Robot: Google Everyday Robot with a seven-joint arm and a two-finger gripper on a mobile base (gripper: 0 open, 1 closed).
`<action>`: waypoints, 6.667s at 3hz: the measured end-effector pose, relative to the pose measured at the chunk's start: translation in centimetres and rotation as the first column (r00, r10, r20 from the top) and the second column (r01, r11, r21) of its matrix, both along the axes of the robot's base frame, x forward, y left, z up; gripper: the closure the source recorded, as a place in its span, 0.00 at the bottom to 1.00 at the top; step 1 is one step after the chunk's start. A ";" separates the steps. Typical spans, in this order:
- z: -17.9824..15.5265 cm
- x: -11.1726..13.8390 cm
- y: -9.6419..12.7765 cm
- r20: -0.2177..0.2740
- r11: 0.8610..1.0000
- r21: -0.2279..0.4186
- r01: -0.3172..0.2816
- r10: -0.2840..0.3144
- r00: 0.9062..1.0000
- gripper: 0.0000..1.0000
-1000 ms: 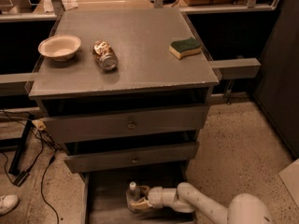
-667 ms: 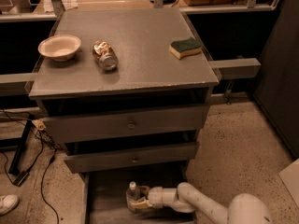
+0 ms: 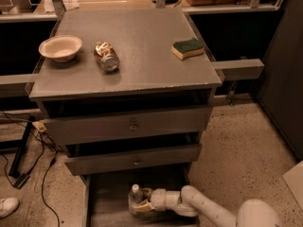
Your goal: Pick blue plastic bottle from bottom drawer and place on counter
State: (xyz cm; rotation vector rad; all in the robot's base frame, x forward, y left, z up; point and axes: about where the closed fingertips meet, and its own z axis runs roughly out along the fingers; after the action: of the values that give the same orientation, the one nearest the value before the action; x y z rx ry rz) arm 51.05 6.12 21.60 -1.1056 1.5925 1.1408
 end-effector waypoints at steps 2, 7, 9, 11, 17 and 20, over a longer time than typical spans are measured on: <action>4.6 1.3 -0.5 0.046 0.998 0.029 0.060 -0.061 0.997 1.00; 16.6 0.8 -4.2 0.151 0.991 -0.039 0.130 -0.123 0.981 1.00; 21.0 -0.2 -7.1 0.191 0.980 -0.060 0.189 -0.175 0.966 1.00; 26.7 2.3 -9.7 0.274 0.967 -0.058 0.247 -0.223 0.936 1.00; 37.9 3.8 -12.0 0.375 0.959 -0.100 0.265 -0.210 0.903 1.00; 45.6 3.7 -13.7 0.426 0.960 -0.118 0.254 -0.182 0.886 1.00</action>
Offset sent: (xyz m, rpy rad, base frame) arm 0.0231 -0.0135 0.0744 0.0299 -0.0795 -0.0986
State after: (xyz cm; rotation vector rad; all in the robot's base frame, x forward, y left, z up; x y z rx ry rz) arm 54.71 -7.60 67.18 -1.1530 1.4493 0.5788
